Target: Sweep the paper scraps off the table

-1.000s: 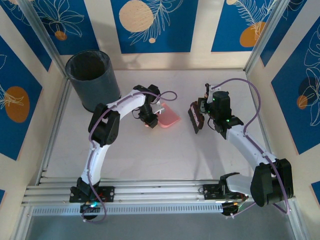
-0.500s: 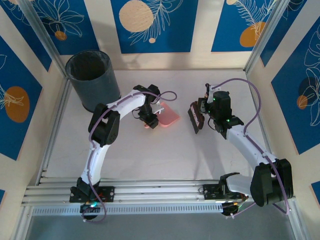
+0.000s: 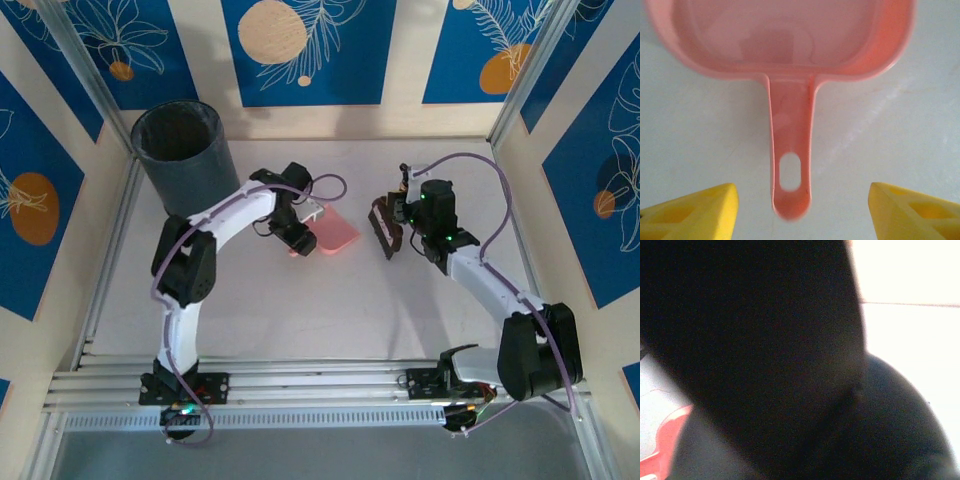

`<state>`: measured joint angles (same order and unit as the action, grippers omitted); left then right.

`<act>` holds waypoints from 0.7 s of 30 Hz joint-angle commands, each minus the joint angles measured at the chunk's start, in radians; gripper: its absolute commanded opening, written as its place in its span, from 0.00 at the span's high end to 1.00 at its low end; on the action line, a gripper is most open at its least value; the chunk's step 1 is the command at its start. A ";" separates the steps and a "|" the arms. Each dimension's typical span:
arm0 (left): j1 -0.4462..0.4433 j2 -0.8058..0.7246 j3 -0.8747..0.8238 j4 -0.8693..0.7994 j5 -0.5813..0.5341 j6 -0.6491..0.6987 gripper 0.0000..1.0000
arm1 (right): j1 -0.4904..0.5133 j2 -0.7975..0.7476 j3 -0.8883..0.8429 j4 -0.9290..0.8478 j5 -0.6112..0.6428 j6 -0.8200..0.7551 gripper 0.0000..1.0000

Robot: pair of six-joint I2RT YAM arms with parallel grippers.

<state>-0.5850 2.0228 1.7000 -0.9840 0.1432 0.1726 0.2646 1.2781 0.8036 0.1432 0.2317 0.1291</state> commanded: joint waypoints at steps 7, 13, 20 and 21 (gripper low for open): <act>0.012 -0.303 -0.234 0.194 0.012 -0.146 0.30 | 0.078 0.098 0.084 0.218 -0.026 -0.192 1.00; 0.035 -0.487 -0.391 0.307 -0.025 -0.286 0.29 | 0.141 0.163 0.104 0.297 -0.003 -0.304 1.00; 0.062 -0.643 -0.497 0.351 -0.046 -0.369 0.26 | 0.216 0.230 0.095 0.409 0.071 -0.446 1.00; 0.062 -0.655 -0.505 0.351 -0.057 -0.372 0.26 | 0.224 0.238 0.091 0.426 0.086 -0.466 1.00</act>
<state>-0.5320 1.4048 1.2171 -0.6662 0.1143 -0.1520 0.4671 1.5024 0.8791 0.4355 0.2577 -0.2340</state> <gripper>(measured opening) 0.737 0.253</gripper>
